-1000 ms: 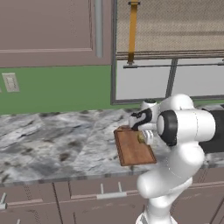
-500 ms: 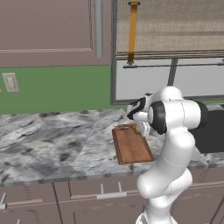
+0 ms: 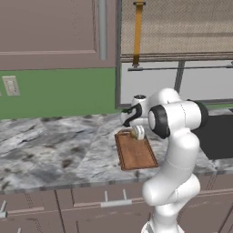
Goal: Pick up the sponge from the counter and clean the cutting board by briefly scrubbing or pressing down on the cutting board. Once finished, release the sponge.
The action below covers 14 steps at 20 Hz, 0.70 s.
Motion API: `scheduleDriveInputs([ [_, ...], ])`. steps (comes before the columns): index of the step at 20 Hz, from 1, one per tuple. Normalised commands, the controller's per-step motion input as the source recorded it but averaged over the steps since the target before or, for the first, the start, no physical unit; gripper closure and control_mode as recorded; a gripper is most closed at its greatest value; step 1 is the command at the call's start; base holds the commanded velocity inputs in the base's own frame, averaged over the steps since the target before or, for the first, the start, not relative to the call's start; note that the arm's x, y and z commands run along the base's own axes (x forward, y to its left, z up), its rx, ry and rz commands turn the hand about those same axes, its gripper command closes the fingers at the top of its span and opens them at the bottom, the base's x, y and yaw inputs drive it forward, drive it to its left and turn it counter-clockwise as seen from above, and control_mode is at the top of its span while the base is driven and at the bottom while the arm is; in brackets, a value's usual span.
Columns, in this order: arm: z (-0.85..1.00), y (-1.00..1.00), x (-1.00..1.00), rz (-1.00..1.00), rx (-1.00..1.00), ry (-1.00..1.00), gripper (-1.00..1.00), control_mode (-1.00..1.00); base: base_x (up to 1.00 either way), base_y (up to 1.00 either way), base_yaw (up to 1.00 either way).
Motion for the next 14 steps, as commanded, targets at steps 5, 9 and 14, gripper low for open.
scheduleDriveInputs([
  [5, 0.00, 0.54, 0.13, 0.00, -0.11, 0.00, 1.00, -1.00, 0.00, 0.00, 0.00],
  [9, 0.00, 0.55, 0.01, 0.00, -0.05, 0.04, 1.00, -1.00, 0.00, 0.00, 0.00],
  [14, -0.01, 0.34, -0.26, 0.01, 0.00, 0.13, 1.00, -1.00, 0.00, 0.00, 0.00],
])
